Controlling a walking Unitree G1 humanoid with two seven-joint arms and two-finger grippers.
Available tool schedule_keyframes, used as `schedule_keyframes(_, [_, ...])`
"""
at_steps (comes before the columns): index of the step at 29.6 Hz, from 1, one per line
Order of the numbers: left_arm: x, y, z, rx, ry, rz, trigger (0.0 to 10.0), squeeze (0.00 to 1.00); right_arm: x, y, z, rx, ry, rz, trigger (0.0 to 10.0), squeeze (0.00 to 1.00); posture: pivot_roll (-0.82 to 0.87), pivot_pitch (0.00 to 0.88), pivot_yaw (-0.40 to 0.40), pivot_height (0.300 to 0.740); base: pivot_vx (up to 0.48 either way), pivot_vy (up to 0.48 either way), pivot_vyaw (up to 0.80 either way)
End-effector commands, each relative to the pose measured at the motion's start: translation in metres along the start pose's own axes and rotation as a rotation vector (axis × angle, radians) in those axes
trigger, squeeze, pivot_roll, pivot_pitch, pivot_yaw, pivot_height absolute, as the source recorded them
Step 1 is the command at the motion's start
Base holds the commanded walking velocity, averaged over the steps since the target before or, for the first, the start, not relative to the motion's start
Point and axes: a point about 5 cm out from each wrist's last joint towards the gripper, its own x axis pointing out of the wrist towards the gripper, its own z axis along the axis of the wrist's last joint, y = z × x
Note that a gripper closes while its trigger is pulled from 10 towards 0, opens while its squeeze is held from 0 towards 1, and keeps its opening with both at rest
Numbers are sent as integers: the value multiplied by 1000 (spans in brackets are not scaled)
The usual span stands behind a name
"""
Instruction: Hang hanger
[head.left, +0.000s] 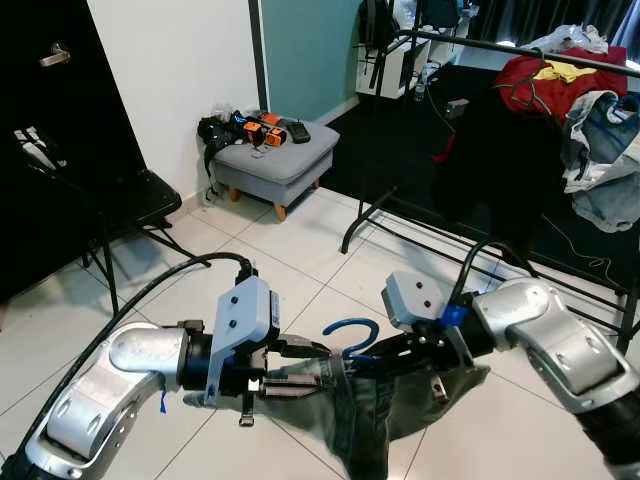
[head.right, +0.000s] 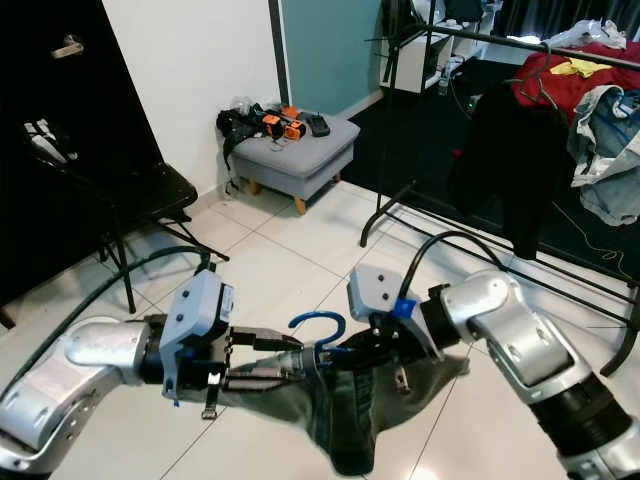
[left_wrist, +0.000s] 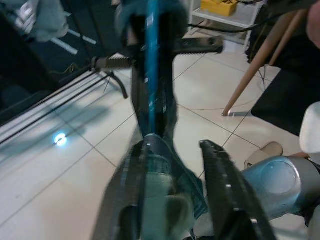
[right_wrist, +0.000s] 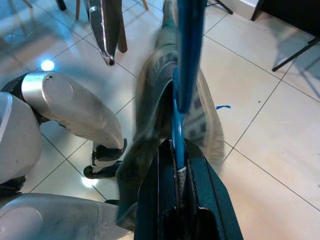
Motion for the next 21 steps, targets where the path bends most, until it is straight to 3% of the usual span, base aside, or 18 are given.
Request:
schedule_keyframes(1, [-11, 11, -9, -20, 21, 104, 10000, 1000, 5, -3, -4, 35, -29, -23, 0, 0, -87, 32, 14, 740, 0, 0, 0])
schedule_keyframes(4, [-16, 15, -14, -29, 35, 148, 10000, 1000, 6, -5, -7, 56, -37, -41, 0, 0, -87, 33, 13, 740, 0, 0, 0])
schedule_keyframes(6, [-34, 23, -29, -63, 78, 286, 10000, 1000, 5, -12, -20, 124, -47, -134, 0, 0, -84, 38, 11, 740, 0, 0, 0])
schedule_keyframes(8, [-34, 23, -29, -63, 78, 286, 10000, 1000, 5, -12, -20, 124, -47, -134, 0, 0, -84, 38, 11, 740, 0, 0, 0])
schedule_keyframes(9, [-47, 28, -39, -68, 112, 404, 10000, 1000, 3, -15, -29, 168, -44, -195, 0, 0, -84, 39, 9, 740, 0, 0, 0])
schedule_keyframes(10, [-47, 28, -39, -68, 112, 404, 10000, 1000, 3, -15, -29, 168, -44, -195, 0, 0, -84, 39, 9, 740, 0, 0, 0])
schedule_keyframes(12, [-76, 36, -59, -109, 168, 683, 10000, 1000, -4, -21, -55, 269, 8, -350, 0, 0, -87, 50, 5, 740, 0, 0, 0])
schedule_keyframes(13, [-76, 36, -59, -109, 168, 683, 10000, 1000, -4, -21, -55, 269, 8, -350, 0, 0, -87, 50, 5, 740, 0, 0, 0])
schedule_keyframes(14, [-92, 40, -67, -131, 199, 863, 10000, 1000, -10, -27, -68, 324, 35, -474, 0, 0, -89, 53, 3, 740, 0, 0, 0])
schedule_keyframes(15, [-104, 42, -74, -205, 186, 1034, 10000, 533, -18, -38, -80, 415, 33, -654, 0, 0, -88, 55, 1, 740, 0, 0, 0])
schedule_keyframes(17, [-104, 42, -74, -205, 186, 1034, 10000, 533, -18, -38, -80, 415, 33, -654, 0, 0, -88, 55, 1, 740, 0, 0, 0])
schedule_keyframes(18, [-111, 42, -79, -259, 175, 1137, 10000, 533, -23, -43, -88, 482, 30, -768, 0, 0, -88, 55, 1, 740, 0, 0, 0])
schedule_keyframes(19, [-111, 42, -79, -259, 175, 1137, 10000, 533, -23, -43, -88, 482, 30, -768, 0, 0, -88, 55, 1, 740, 0, 0, 0])
schedule_keyframes(20, [-110, 39, -82, -298, 146, 1195, 10000, 0, -27, -49, -94, 544, -1, -893, 8863, 0, -92, 60, 0, 740, 0, 0, 0])
schedule_keyframes(21, [-110, 39, -82, -298, 146, 1195, 10000, 0, -27, -49, -94, 544, -1, -893, 8863, 0, -92, 60, 0, 740, 0, 0, 0])
